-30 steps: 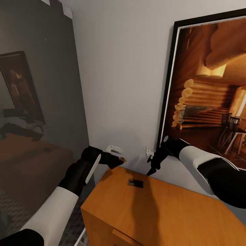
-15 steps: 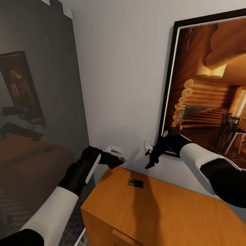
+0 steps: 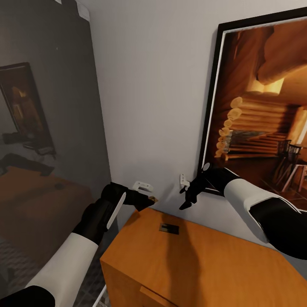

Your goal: Take the four mousetraps from the cabinet in the bathroom and place them on the bathroom floor. Make sure all four end up on the same floor surface, and ensure that at least two of them are either under or directly next to the same bathroom sink.

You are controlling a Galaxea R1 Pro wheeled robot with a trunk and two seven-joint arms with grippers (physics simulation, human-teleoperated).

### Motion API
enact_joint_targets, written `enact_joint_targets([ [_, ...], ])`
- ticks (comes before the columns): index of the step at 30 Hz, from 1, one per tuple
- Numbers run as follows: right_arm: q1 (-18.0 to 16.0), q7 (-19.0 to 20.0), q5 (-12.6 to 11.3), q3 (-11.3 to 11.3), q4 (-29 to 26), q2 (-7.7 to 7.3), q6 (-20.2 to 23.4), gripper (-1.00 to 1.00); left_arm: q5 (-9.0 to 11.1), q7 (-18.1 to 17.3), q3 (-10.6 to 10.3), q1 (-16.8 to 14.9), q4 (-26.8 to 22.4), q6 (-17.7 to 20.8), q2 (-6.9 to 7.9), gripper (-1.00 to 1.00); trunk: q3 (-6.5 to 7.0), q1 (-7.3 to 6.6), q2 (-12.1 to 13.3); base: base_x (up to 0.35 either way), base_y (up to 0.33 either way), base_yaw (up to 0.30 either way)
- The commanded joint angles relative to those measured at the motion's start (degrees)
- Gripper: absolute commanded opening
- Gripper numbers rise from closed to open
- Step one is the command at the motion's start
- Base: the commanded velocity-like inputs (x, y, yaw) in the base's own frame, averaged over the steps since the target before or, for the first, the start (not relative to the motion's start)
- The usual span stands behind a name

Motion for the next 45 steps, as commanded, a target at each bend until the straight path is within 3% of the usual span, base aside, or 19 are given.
enact_joint_targets([
  [1, -0.01, 0.3, 0.09, -0.41, -0.13, 0.0, 0.51, 1.0, -0.18, -0.18, 0.0, -0.04, -0.03, 0.22, -0.02, -1.0, -0.27, 0.25, -0.51, 0.0, 0.0, 0.0],
  [8, 0.03, 0.16, -2.25, -0.26, -0.03, -0.04, 0.49, 1.0, -0.18, -0.27, 0.0, -0.04, -0.02, 0.22, -0.04, -1.0, -1.53, 1.79, -3.32, 0.0, 0.0, 0.0],
  [33, 0.03, 1.14, -2.47, -0.21, 0.58, 0.74, 0.61, 1.0, -0.18, -0.1, -0.08, -0.04, -0.05, 0.17, -0.13, -1.0, -6.02, 7.28, -13.34, 0.0, 0.0, 0.0],
  [38, 0.03, 1.14, -2.47, -0.14, 0.97, 0.9, 0.61, 1.0, -0.18, -0.1, -0.06, -0.04, -0.05, 0.21, -0.13, -1.0, -6.02, 7.28, -13.34, 0.0, 0.0, 0.0],
  [45, 0.15, 1.14, -2.13, 0.1, 3.92, 3.75, 0.61, 1.0, -0.18, -0.1, -0.02, -0.04, -0.05, 0.22, -0.13, -1.0, -6.02, 7.28, -13.34, 0.0, 0.0, 0.0],
])
